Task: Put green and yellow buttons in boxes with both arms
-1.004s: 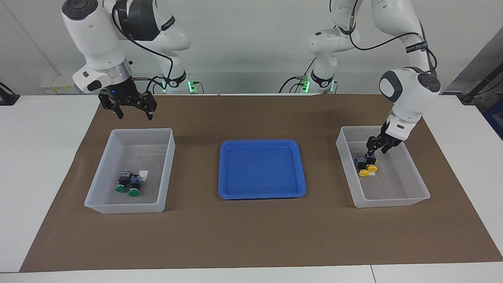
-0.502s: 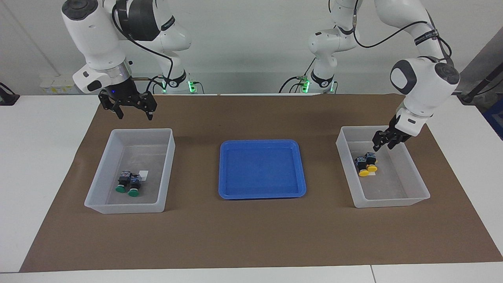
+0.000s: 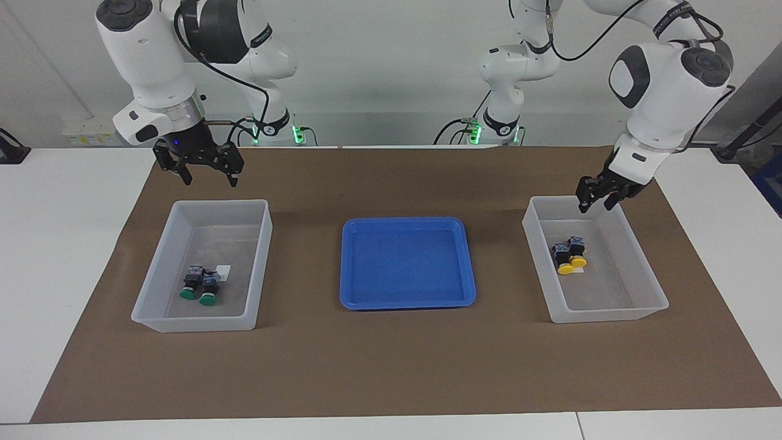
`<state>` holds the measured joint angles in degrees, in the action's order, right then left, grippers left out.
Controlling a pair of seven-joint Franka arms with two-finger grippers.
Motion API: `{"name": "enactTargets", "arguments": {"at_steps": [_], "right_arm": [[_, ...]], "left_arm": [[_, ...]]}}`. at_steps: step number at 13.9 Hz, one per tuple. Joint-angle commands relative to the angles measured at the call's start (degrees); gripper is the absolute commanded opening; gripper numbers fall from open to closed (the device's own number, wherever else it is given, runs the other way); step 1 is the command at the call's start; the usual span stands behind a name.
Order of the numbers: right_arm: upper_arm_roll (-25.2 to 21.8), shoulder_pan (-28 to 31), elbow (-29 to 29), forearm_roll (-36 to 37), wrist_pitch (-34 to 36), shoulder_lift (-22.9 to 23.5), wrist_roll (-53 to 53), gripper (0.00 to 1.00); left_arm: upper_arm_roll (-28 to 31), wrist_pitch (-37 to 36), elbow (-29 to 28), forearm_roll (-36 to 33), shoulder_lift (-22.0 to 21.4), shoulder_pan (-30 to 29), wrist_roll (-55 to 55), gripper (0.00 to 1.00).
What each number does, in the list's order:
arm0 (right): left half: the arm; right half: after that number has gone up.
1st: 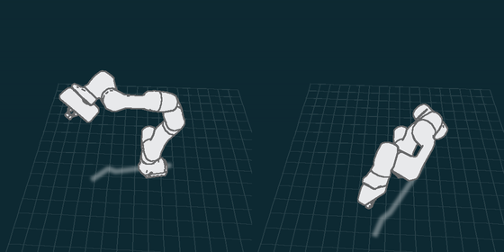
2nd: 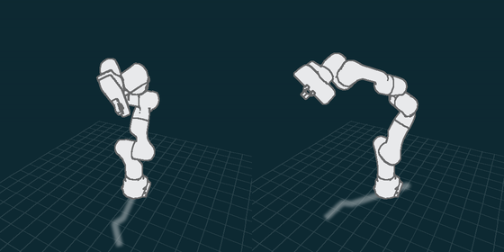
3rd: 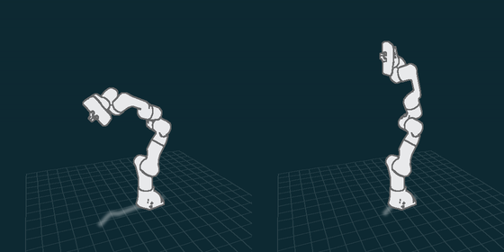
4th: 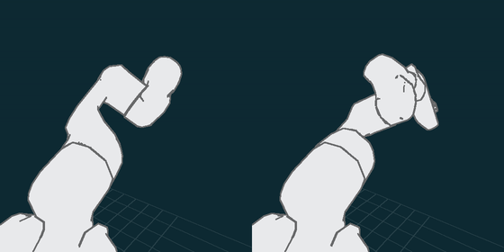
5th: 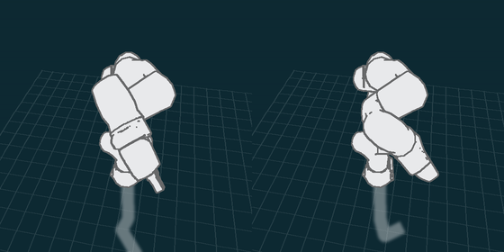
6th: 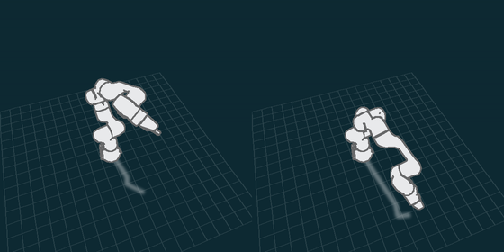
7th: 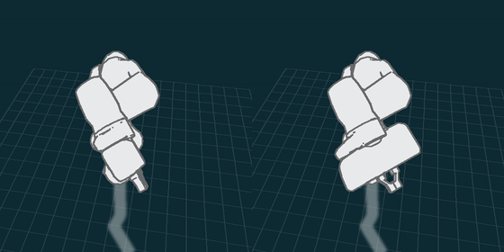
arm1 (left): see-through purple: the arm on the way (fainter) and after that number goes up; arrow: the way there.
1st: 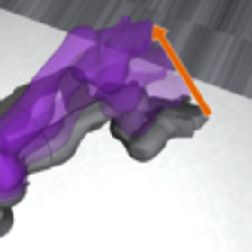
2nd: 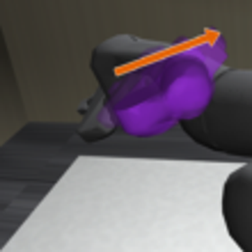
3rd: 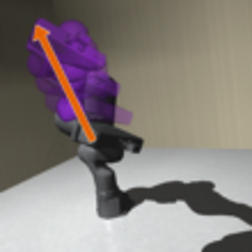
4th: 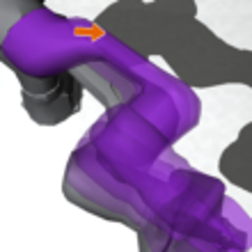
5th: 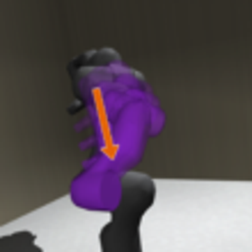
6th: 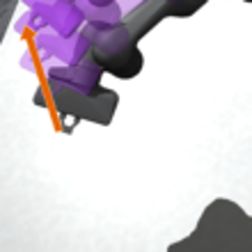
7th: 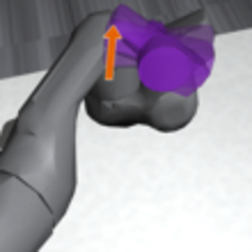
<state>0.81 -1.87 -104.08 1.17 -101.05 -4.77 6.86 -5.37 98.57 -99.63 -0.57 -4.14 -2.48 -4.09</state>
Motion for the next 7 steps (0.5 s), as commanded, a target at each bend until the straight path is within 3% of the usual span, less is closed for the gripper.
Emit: {"name": "enactTargets", "arguments": {"at_steps": [1,7], "right_arm": [[0.2,0.6,-0.2,-0.6,0.0,-0.2,-1.0,1.0],[0.2,0.6,-0.2,-0.6,0.0,-0.2,-1.0,1.0]], "left_arm": [[0.0,-0.1,-0.8,-1.1,-1.0,0.9,-0.3,1.0],[-0.2,0.3,-0.6,-1.0,-0.9,0.9,-0.7,1.0]]}}
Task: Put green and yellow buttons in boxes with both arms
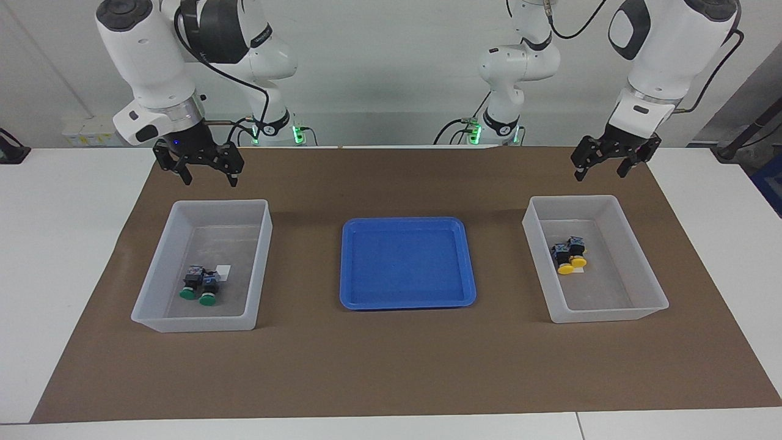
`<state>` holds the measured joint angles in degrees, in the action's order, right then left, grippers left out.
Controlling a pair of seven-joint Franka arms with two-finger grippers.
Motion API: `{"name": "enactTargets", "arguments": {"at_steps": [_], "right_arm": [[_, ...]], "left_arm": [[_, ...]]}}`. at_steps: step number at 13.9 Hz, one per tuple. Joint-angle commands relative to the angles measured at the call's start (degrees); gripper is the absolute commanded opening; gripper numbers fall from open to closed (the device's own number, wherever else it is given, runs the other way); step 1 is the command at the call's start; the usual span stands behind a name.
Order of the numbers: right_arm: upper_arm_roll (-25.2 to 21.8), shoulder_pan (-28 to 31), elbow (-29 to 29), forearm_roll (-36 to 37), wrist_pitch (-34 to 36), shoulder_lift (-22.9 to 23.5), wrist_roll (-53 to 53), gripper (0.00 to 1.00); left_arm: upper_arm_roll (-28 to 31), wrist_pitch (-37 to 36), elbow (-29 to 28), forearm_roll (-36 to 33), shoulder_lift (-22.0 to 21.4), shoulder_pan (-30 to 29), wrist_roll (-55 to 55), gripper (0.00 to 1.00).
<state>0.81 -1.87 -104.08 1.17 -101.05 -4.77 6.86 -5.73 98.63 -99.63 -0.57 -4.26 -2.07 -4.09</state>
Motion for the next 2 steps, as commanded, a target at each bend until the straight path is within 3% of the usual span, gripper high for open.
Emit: {"name": "enactTargets", "arguments": {"at_steps": [1,2], "right_arm": [[0.2,0.6,-0.2,-0.6,0.0,-0.2,-1.0,1.0],[0.2,0.6,-0.2,-0.6,0.0,-0.2,-1.0,1.0]], "left_arm": [[0.2,0.2,-0.6,-1.0,-0.8,0.5,-0.7,1.0],[0.2,0.2,-0.7,-1.0,-0.8,0.5,-0.7,1.0]]}}
